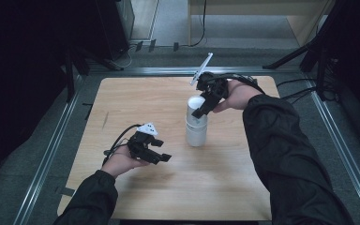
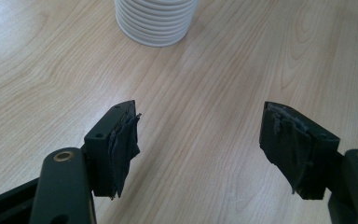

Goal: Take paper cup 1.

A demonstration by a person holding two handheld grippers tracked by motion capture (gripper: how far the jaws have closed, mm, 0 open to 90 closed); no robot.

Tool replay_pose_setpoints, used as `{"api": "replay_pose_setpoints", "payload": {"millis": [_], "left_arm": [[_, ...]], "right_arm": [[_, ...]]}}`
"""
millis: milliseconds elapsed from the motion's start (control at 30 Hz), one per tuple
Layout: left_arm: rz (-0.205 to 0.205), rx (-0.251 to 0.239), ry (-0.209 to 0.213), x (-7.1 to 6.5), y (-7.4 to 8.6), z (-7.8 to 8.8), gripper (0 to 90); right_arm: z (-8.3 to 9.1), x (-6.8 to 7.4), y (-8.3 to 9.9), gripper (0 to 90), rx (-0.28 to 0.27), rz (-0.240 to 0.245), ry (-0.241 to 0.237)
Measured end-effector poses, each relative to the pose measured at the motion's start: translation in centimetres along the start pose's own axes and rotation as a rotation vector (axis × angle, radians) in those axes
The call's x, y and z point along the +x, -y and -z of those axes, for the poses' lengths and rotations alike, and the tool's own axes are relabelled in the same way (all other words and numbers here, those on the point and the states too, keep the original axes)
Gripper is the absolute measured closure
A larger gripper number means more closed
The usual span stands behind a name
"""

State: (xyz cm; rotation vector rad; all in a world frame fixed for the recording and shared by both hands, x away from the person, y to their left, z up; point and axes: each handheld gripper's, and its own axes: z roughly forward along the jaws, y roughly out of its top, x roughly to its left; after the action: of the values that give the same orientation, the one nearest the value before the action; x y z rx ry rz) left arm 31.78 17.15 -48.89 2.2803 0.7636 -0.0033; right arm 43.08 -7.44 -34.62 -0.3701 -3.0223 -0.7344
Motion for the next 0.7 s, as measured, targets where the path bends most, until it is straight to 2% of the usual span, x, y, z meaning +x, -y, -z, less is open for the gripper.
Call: {"api": "replay_pose_setpoints", "payload": {"millis": [300,400,433,567,600,700], "left_arm": [[0.010,0.003,0.010,0.0,0.0,0.0,28.0],[0.015,0.003,0.007,0.1,0.0,0.0,27.8],[0.017,0.001,0.006,0.1,0.0,0.0,27.8],[0.020,0.006,0.001,0.2,0.0,0.1,27.3],[0.028,0.004,0.012,0.3,0.1,0.1,26.7],[0.029,-0.001,0.017,0.3,0.1,0.1,26.5]], "right_arm": [[3.1,0.9,-1.2,33.8,-0.021,0.002,0.022],[4.8,1.5,-1.6,33.8,-0.039,0.019,0.029],[4.8,1.5,-1.6,33.8,-0.039,0.019,0.029],[6.7,2.3,-2.0,33.8,-0.019,0.044,0.058],[7.8,2.8,-2.1,33.8,-0.024,0.050,0.068],[8.8,3.3,-2.0,33.9,-0.046,0.056,0.068]]}}
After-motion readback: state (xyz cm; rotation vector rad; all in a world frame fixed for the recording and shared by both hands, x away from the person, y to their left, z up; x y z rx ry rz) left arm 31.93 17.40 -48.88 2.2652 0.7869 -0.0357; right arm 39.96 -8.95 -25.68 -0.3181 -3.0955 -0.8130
